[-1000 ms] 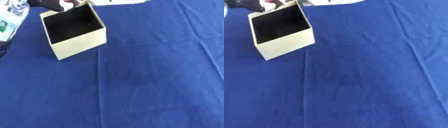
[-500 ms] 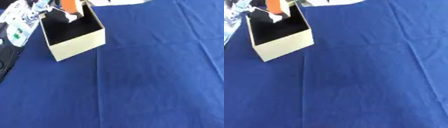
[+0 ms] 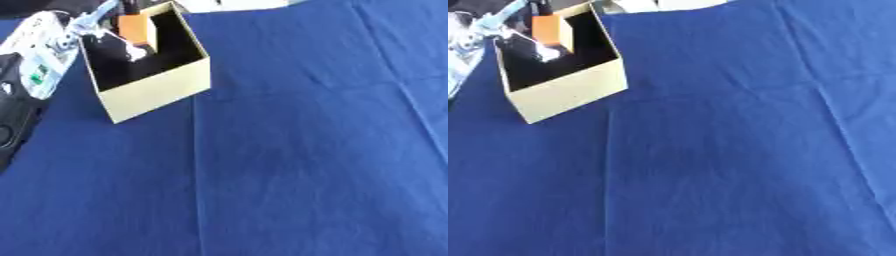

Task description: Pick up objects on the table and place them in the box.

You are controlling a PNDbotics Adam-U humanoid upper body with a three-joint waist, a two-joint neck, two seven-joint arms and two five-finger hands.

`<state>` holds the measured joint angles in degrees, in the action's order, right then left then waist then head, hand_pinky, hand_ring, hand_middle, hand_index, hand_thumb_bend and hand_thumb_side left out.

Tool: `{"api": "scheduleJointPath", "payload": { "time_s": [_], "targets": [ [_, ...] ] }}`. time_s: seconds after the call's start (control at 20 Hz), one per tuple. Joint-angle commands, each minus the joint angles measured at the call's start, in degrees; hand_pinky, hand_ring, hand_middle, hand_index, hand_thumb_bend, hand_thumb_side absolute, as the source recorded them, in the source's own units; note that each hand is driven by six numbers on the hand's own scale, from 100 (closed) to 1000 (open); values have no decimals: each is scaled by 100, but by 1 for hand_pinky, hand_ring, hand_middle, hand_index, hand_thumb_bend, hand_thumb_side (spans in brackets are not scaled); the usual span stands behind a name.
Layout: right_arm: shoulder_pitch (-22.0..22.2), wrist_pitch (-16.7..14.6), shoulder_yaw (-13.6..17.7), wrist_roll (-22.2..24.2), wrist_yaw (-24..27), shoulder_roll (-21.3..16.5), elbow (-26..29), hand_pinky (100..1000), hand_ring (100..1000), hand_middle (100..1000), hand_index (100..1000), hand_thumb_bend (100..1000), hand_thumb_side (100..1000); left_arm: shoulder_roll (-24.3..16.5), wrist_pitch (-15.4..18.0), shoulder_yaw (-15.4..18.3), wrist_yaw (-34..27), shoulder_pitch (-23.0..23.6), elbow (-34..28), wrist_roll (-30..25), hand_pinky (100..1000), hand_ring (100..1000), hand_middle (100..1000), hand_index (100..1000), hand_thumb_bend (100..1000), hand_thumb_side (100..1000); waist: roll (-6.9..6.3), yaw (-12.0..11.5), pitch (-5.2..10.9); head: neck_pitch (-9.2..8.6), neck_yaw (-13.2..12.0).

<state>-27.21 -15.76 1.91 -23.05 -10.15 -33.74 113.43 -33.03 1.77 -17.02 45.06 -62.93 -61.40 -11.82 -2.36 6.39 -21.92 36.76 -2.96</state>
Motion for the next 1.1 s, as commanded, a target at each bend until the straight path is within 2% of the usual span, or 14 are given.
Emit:
{"api": "scheduleJointPath", "payload": {
  "time_s": [0.05,0.1,0.15,0.3,0.35,0.45,0.7,0.75,0.85,0.9,1.1],
  "targets": [
    [-48,7,83,-21,38,-70,116,813,758,599,738,100,805,-68,92,96,46,-84,3,-82,340,481,556,605,100,205,14,19,111,-26,-22],
    [-46,9,86,-25,39,-67,116,813,758,599,738,100,805,-63,119,94,72,-78,24,-126,348,486,562,614,131,212,12,22,111,-23,-20],
    [-43,10,88,-27,39,-65,116,813,757,599,738,100,805,-59,143,94,96,-73,40,-173,369,499,580,638,220,235,11,24,112,-17,-19],
    [-36,13,92,-35,41,-58,116,813,757,598,738,100,805,-46,195,100,162,-67,55,-308,415,530,619,684,394,297,8,30,117,-10,-19],
    [-32,15,94,-37,41,-56,116,813,757,598,738,100,805,-46,203,102,187,-67,49,-333,444,551,638,706,531,349,8,31,119,-10,-20],
    [-25,17,97,-40,41,-55,116,813,757,598,738,100,805,-51,199,103,268,-67,36,-352,470,594,676,751,623,379,9,33,126,-7,-21],
    [-12,23,99,-41,43,-53,116,813,757,598,738,100,804,-59,111,135,409,-62,20,-415,462,605,688,766,642,404,13,17,149,11,-22],
    [-9,23,99,-40,43,-52,116,813,757,599,737,100,804,-63,99,139,395,-60,4,-430,453,599,683,762,625,404,14,12,156,19,-22],
    [-4,25,101,-43,44,-53,116,814,758,599,738,100,810,-76,79,145,334,-56,-56,-441,431,579,668,749,520,430,17,2,171,32,-23],
    [-3,25,101,-43,45,-54,116,814,758,599,738,100,803,-84,66,149,295,-53,-101,-434,430,578,667,749,530,385,20,-3,180,41,-24],
    [0,27,104,-45,43,-62,116,814,758,601,738,100,813,-162,-16,162,76,-24,-414,-424,426,571,659,743,485,382,25,-33,225,72,-25]
  ]
}}
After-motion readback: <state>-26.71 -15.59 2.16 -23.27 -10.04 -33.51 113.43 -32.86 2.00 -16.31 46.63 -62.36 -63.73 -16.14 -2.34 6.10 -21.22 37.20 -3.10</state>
